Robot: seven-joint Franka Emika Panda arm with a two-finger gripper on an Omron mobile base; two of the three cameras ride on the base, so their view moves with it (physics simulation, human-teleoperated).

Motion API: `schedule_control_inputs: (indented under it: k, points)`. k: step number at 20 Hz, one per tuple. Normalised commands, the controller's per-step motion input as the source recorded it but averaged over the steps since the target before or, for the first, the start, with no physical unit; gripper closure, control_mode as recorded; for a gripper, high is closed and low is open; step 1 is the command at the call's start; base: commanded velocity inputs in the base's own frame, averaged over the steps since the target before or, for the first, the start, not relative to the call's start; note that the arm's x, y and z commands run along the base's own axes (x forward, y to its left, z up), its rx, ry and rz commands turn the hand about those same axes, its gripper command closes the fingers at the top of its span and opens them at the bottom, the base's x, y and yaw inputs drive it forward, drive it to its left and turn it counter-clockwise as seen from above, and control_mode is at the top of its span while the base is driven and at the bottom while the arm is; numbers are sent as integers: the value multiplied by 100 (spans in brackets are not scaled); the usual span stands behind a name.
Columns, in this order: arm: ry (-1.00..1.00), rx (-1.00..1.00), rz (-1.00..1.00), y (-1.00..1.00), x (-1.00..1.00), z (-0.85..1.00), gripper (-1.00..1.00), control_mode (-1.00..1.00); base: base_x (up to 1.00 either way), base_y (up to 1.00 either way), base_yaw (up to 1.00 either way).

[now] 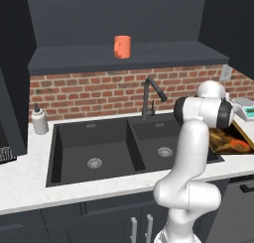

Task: Pick the kettle from the counter and place it on the tray. Then pick the mug from the cabinet and place it on the tray. Then close the cabinet doors.

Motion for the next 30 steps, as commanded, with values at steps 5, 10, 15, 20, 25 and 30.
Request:
schedule_control_inputs:
  k: [5,10,15,20,25,30]
  points:
    - [-2,0,0,0,-35,-65,-100,-100,0,0,0]
    - [-7,0,0,19,-39,-70,-100,-100,0,0,0]
    - [-13,0,0,22,-31,-43,-100,-100,0,0,0]
    - [-14,0,0,5,-35,-14,-100,-100,0,0,0]
    - [-8,-5,0,0,-55,-7,-100,-100,0,0,0]
    - [0,-12,0,0,-50,-4,-100,-100,0,0,0]
